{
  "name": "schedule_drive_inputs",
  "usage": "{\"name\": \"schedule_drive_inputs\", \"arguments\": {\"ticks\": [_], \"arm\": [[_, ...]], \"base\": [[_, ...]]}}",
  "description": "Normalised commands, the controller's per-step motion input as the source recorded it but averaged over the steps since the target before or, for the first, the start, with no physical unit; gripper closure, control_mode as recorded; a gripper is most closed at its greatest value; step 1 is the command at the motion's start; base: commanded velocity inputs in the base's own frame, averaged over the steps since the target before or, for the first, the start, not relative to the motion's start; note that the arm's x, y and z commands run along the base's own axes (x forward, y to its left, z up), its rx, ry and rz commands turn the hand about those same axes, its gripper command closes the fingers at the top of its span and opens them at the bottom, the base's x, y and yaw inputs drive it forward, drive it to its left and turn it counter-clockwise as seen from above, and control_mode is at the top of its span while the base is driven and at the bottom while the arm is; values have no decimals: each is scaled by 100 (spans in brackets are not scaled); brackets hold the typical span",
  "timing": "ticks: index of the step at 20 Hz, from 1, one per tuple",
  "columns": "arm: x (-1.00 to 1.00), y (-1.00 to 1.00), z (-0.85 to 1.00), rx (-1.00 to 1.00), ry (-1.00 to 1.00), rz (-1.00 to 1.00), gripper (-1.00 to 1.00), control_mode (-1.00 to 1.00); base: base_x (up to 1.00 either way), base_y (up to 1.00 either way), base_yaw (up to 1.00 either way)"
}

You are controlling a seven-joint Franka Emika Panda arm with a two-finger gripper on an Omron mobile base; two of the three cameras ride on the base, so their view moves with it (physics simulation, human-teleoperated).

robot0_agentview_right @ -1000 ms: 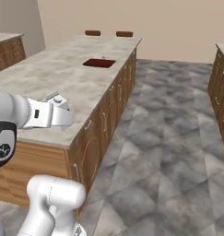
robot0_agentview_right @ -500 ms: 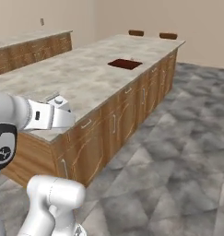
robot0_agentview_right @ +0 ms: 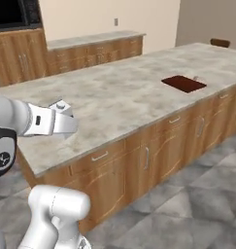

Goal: Take out the milk from the fridge and place it on the tray on the counter. Then take the sugar cube near the tray and place it in the tray.

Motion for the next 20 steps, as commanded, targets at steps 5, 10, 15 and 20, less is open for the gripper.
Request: {"name": "schedule_drive_inputs", "arguments": {"ticks": [5,10,15,20], "arm": [[0,0,0,0,0,0,100,100],[0,0,0,0,0,0,100,100],[0,0,0,0,0,0,100,100],[0,0,0,0,0,0,100,100]], "base": [[23,-93,59],[13,-100,52],[13,-100,50],[16,-100,53]]}}
